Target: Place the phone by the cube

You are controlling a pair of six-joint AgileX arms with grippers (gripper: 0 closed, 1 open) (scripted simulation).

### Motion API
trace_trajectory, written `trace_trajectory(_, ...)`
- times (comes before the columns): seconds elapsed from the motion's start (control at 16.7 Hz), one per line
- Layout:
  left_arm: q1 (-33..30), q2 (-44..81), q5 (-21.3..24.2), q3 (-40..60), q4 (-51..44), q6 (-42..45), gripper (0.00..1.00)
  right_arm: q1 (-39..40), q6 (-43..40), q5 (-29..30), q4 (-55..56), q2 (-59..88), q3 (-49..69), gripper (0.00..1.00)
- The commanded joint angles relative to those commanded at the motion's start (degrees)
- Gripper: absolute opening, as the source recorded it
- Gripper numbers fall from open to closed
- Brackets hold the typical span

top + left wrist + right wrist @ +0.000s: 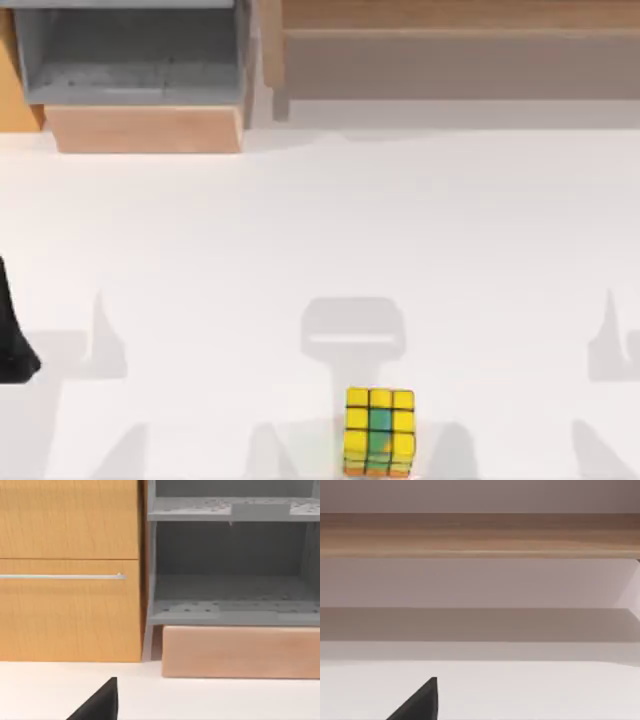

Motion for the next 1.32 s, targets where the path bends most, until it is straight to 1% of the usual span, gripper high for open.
trace_trajectory(0.24, 0.4, 1.8, 0.0, 1.5, -1.2, 0.8, 1.00, 0.0, 0.0, 0.0, 0.0, 0.0, 0.0, 1.00)
trace_trajectory(0.48, 2.8, 12.7, 0.0, 9.7, -7.4, 4.9, 1.00, 0.0, 0.0, 0.0, 0.0, 0.0, 0.0, 1.00)
trace_trajectory(0.72, 6.5, 32.0, 0.0, 22.4, -16.9, 11.3, 1.00, 0.0, 0.0, 0.0, 0.0, 0.0, 0.0, 1.00)
trace_trajectory(1.14, 13.8, 73.0, -0.1, 47.6, -35.8, 24.0, 1.00, 0.0, 0.0, 0.0, 0.0, 0.0, 0.0, 1.00)
trace_trajectory(1.32, 16.5, 88.5, -0.1, 56.7, -42.8, 28.6, 1.00, 0.0, 0.0, 0.0, 0.0, 0.0, 0.0, 1.00)
